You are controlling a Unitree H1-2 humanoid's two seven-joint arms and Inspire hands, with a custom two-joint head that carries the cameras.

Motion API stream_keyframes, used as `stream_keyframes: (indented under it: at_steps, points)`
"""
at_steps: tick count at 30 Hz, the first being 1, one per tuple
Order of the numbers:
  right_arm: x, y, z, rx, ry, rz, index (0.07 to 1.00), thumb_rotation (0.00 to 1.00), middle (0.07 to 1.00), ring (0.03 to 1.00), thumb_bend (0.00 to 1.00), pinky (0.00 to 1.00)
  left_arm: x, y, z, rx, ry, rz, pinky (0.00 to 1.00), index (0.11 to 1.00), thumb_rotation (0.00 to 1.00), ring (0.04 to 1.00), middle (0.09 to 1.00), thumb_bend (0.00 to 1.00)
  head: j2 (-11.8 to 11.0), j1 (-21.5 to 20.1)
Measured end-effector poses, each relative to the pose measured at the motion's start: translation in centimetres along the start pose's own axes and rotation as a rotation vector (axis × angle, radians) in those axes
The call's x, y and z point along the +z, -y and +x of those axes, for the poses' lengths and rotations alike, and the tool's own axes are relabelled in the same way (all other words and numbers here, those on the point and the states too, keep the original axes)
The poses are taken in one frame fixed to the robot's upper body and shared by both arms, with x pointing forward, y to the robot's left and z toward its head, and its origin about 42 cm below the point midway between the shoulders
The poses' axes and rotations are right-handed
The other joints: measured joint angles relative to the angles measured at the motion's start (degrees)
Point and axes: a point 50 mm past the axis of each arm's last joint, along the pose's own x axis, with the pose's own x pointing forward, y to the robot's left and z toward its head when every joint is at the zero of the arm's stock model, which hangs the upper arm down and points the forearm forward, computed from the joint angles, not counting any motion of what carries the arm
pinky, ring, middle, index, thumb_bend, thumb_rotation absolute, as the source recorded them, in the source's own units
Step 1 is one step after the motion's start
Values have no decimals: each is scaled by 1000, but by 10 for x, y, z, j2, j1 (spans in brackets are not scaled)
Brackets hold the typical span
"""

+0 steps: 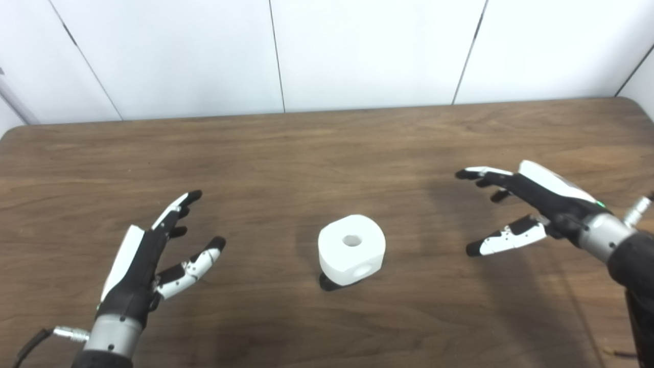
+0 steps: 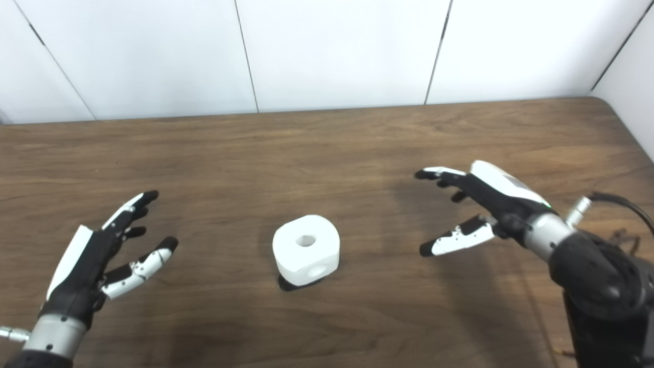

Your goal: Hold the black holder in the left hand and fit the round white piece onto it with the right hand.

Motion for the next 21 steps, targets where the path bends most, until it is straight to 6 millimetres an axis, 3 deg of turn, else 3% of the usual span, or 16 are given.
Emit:
stream_keyframes:
  at_steps: [3,8,11,19,21]
  points:
    - [-11,-11,-10,-39,13,61,908,661,927,892,504,803,-6,-1,-3,33,11,-10,893,1000,518,953,980,288,9,0]
    - [-30,-33,-17,-127,-2,186,910,694,927,894,473,813,-16,-1,-6,66,5,-65,908,1000,686,945,964,249,21,2]
    - [-37,-46,-20,-186,3,242,920,780,939,907,457,832,-22,-5,-9,109,10,-138,943,1000,787,955,961,271,26,4]
    - [-44,-76,-27,-276,-4,381,923,994,931,895,513,826,-41,-3,-9,173,55,-304,1000,1000,855,967,985,458,43,2]
    - [-43,-80,-27,-291,13,453,948,992,972,956,541,937,-42,-3,-10,188,61,-337,1000,999,875,970,987,465,46,7]
